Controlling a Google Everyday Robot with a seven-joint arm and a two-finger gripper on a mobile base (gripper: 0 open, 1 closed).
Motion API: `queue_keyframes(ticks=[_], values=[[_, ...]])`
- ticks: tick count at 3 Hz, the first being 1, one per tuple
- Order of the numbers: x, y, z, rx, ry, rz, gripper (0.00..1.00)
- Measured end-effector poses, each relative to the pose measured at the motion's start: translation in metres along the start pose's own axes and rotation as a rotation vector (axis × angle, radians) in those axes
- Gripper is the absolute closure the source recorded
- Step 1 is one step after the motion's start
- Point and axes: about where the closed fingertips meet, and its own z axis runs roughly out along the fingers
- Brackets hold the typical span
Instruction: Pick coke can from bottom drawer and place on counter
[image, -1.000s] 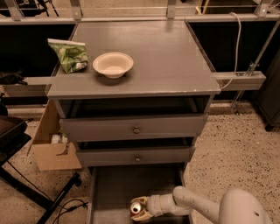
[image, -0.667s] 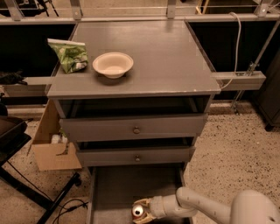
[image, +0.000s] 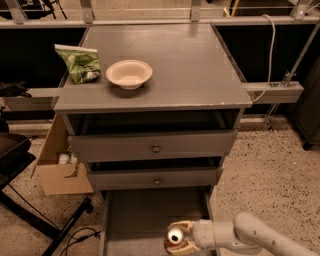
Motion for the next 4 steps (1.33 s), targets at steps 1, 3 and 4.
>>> queue_keyframes(ticks=[1, 3, 4], values=[[-0.106, 0.056, -0.036, -0.056, -0.077, 0.062, 1.0], [-0.286, 0.021, -0.126, 0.047, -0.066, 0.111, 1.0], [-0.33, -0.036, -0.153, 0.214, -0.04, 0.177, 1.0]])
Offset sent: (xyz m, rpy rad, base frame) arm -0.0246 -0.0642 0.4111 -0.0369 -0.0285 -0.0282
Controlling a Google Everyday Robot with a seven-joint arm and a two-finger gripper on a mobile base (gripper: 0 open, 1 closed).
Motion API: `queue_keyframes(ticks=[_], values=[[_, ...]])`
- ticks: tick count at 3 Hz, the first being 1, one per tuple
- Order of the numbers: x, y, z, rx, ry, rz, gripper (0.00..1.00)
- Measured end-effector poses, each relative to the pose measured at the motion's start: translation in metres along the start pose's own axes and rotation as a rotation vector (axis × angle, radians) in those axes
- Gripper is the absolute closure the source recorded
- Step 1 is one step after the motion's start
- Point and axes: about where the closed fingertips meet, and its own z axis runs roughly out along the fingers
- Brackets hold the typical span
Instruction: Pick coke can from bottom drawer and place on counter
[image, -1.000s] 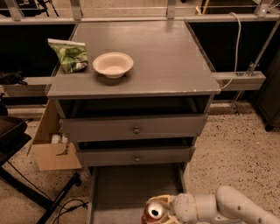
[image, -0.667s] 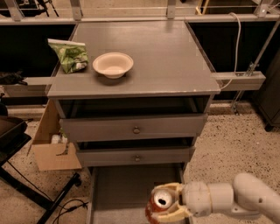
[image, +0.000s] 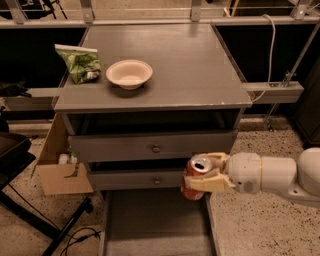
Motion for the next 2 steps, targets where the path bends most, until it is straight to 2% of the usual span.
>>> queue_keyframes(ticks=[1, 2], values=[[-0.0092, -0.0094, -0.0013, 0.034, 0.003, 0.02, 1.0], [-0.0091, -0.0094, -0.0013, 0.034, 0.003, 0.019, 1.0]])
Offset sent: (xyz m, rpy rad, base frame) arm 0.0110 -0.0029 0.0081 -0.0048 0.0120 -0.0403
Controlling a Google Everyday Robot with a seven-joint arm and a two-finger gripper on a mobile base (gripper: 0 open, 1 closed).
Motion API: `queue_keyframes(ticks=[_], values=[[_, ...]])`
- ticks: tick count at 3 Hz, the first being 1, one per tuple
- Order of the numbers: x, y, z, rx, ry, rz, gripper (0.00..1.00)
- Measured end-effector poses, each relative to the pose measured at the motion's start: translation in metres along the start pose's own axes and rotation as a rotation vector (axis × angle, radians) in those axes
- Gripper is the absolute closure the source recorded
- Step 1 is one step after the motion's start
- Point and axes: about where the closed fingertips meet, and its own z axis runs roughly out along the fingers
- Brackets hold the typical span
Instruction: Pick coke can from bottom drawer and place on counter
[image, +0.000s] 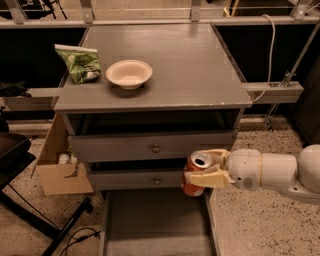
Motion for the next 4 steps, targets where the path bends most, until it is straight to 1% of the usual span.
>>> queue_keyframes(ticks=[1, 2, 3, 4], values=[[-0.023, -0.003, -0.003, 0.004, 0.019, -0.015, 1.0], [-0.085, -0.014, -0.018, 0.052, 0.049, -0.033, 1.0], [-0.172, -0.039, -0.034, 0.132, 0.052, -0.039, 1.0], [-0.26, -0.111, -0.032, 0.24, -0.008, 0.02, 1.0]])
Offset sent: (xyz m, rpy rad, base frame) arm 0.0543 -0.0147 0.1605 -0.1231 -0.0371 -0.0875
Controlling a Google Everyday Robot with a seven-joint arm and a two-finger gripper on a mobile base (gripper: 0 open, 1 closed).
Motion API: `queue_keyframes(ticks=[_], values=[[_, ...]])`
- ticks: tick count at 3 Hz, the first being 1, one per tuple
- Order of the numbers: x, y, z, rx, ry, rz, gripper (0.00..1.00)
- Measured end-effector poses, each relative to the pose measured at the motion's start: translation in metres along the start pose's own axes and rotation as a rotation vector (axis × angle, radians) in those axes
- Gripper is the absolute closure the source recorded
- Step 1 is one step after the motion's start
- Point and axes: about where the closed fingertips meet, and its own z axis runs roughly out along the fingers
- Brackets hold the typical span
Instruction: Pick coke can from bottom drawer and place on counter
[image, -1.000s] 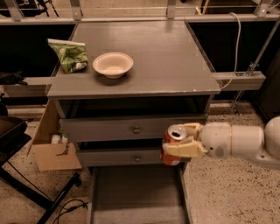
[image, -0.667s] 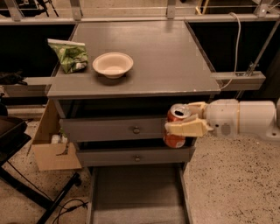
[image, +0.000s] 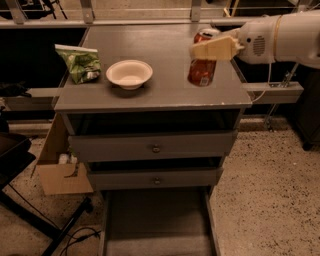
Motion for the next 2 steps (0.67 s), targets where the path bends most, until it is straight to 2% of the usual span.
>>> queue_keyframes(ticks=[1, 2], values=[[-0.052, -0.054, 0.028, 0.068, -0.064, 0.057, 1.0], [-0.055, -0.114, 0.083, 0.107, -0.054, 0.067, 1.0]])
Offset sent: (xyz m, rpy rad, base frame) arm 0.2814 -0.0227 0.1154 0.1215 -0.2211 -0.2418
